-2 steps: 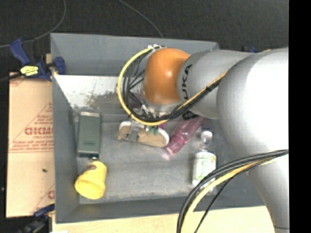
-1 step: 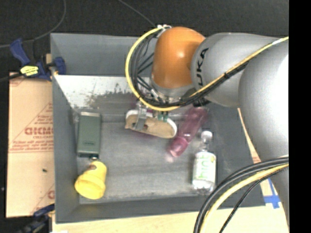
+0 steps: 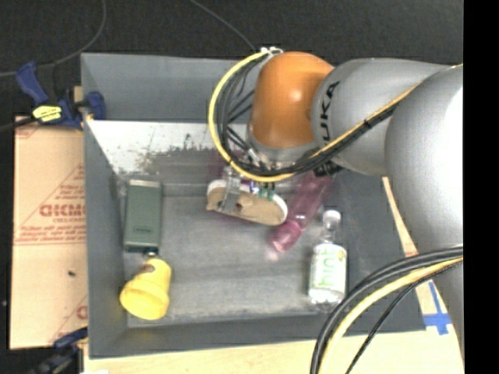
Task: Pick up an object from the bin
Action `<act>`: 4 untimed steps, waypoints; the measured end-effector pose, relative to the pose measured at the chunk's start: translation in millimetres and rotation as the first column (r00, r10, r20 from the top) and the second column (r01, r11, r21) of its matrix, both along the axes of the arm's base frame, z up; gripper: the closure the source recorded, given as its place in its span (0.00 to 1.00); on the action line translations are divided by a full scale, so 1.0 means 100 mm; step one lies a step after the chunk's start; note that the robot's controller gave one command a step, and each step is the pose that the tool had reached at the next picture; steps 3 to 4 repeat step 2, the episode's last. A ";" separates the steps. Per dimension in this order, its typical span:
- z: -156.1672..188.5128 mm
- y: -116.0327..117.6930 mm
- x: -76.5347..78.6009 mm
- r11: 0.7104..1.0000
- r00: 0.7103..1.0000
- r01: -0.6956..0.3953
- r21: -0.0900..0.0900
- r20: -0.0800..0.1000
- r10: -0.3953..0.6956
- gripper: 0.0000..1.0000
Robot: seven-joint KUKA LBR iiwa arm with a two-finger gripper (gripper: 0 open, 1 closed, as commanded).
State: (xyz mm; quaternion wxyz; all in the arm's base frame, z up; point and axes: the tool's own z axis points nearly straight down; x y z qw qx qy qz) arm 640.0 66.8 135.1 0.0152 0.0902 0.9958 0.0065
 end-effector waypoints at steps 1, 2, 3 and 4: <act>0.53 -0.03 -0.07 1.000 1.000 -0.004 -0.001 -0.013 0.004 1.00; 1.52 -0.20 -0.03 1.000 1.000 0.027 0.000 -0.003 -0.027 1.00; 1.52 -0.20 -0.03 1.000 1.000 0.027 0.000 -0.003 -0.027 1.00; 1.52 -0.20 -0.03 1.000 1.000 0.027 0.000 -0.003 -0.027 1.00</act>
Offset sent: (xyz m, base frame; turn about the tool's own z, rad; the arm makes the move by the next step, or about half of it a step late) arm -0.0015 -0.0280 0.1864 0.0457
